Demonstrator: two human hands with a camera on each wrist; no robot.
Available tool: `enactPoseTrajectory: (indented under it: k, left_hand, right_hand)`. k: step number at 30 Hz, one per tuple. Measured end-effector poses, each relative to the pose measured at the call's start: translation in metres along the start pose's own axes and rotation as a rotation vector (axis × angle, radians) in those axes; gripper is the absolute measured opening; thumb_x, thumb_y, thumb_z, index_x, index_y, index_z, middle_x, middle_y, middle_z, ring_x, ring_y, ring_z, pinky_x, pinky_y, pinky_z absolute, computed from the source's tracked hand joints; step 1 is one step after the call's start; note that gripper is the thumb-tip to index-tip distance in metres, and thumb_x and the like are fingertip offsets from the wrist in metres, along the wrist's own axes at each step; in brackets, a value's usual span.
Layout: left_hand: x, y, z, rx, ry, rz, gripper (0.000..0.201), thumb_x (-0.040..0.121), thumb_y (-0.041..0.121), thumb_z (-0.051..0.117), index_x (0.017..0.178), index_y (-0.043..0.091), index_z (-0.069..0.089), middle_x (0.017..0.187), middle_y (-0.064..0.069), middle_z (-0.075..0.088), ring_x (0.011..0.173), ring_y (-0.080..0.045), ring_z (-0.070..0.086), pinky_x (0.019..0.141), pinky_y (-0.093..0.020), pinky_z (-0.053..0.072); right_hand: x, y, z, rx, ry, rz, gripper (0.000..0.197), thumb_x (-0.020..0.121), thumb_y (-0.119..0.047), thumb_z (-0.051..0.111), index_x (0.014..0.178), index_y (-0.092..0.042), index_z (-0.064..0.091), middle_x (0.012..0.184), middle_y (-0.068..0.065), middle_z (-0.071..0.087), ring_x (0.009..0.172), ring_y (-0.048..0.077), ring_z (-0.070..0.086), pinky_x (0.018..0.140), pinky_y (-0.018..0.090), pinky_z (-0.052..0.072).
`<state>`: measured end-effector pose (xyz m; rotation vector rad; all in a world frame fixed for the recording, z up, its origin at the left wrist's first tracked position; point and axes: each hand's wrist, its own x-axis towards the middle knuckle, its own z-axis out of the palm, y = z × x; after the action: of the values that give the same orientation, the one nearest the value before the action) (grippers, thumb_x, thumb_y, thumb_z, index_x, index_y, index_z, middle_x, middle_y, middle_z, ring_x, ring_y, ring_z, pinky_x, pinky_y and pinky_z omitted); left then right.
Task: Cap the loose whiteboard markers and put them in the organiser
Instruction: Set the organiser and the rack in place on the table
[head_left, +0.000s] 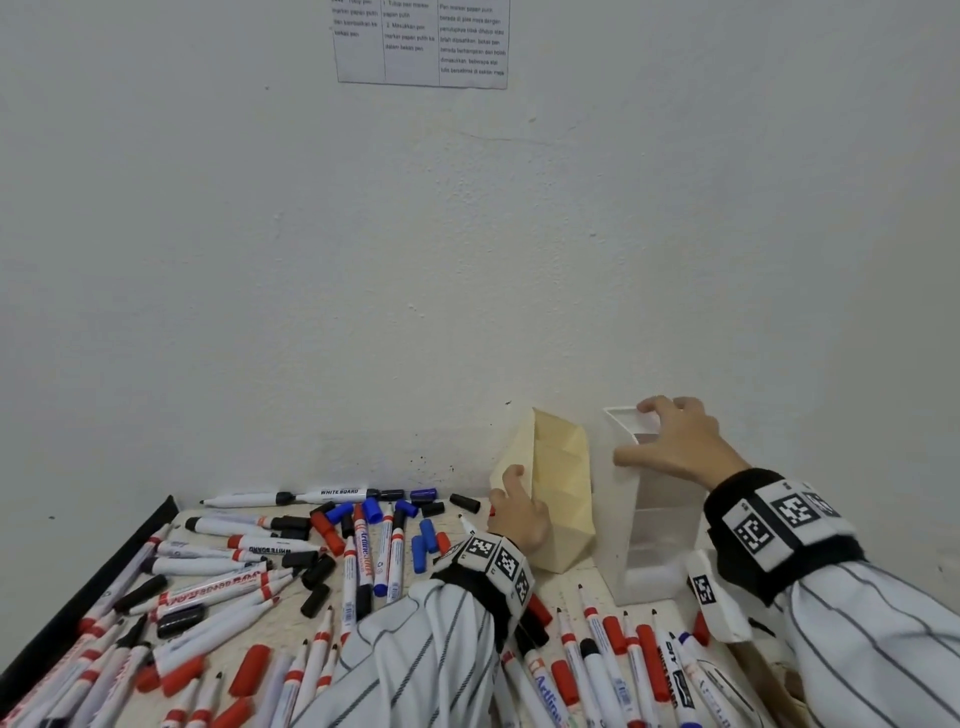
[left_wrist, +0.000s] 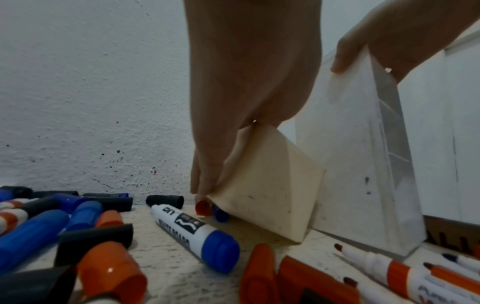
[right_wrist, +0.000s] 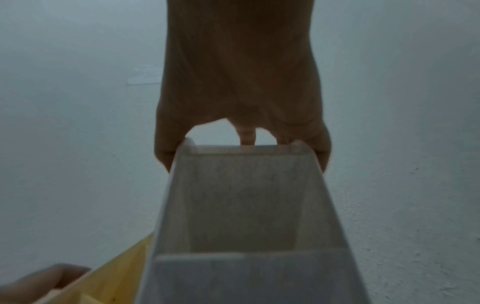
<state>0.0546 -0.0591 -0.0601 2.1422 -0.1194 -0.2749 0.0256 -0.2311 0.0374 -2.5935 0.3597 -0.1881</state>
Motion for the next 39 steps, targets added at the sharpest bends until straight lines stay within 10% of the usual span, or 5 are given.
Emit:
enactPoseTrajectory:
  k: [7, 11, 15, 27, 39]
  left_hand:
    - [0.006, -0.007, -0.003, 0.031, 0.057, -0.024, 0.05, 0.094, 0.015, 0.039, 0.139, 0.019, 0.017, 0.13, -0.017, 0.048, 0.116, -0.035, 0.048, 0.101, -0.044, 0.039]
    - [0.007, -0.011, -0.003, 0.017, 0.04, -0.011, 0.048, 0.096, 0.007, 0.034, 0.142, 0.016, 0.022, 0.128, -0.017, 0.053, 0.116, -0.031, 0.052, 0.095, -0.034, 0.041]
    - [0.011, -0.008, 0.006, -0.011, 0.064, 0.021, 0.045, 0.093, 0.002, 0.033, 0.137, 0.014, 0.036, 0.123, -0.015, 0.056, 0.113, -0.027, 0.054, 0.095, -0.032, 0.044]
    - [0.012, 0.001, 0.018, 0.098, 0.053, -0.01, 0.064, 0.095, 0.003, 0.034, 0.15, 0.016, 0.002, 0.13, -0.019, 0.049, 0.117, -0.029, 0.052, 0.097, -0.035, 0.042]
    - [0.018, -0.006, -0.022, 0.002, 0.175, 0.093, 0.034, 0.092, 0.001, 0.037, 0.123, 0.008, 0.047, 0.118, -0.015, 0.058, 0.107, -0.027, 0.056, 0.087, -0.031, 0.048]
  right_hand:
    - [0.0, 0.006, 0.019, 0.23, 0.279, -0.04, 0.052, 0.07, -0.039, 0.075, 0.107, -0.016, 0.045, 0.119, 0.006, 0.03, 0.117, 0.028, 0.037, 0.1, 0.045, 0.039]
    - [-0.005, 0.013, 0.024, 0.072, 0.183, 0.039, 0.068, 0.066, -0.052, 0.076, 0.118, -0.021, 0.043, 0.133, 0.011, 0.025, 0.126, 0.032, 0.03, 0.1, 0.049, 0.034]
    - [-0.004, 0.023, 0.023, 0.141, 0.138, 0.005, 0.066, 0.069, -0.031, 0.077, 0.123, -0.02, 0.042, 0.136, 0.012, 0.021, 0.125, 0.035, 0.031, 0.099, 0.044, 0.037]
    - [0.001, 0.03, 0.022, 0.252, 0.146, -0.004, 0.07, 0.073, -0.028, 0.077, 0.13, -0.015, 0.038, 0.134, 0.012, 0.025, 0.118, 0.029, 0.041, 0.091, 0.032, 0.038]
    - [0.0, 0.024, 0.031, 0.324, 0.262, -0.052, 0.076, 0.068, -0.033, 0.082, 0.129, -0.013, 0.041, 0.134, 0.013, 0.029, 0.12, 0.028, 0.04, 0.097, 0.031, 0.037]
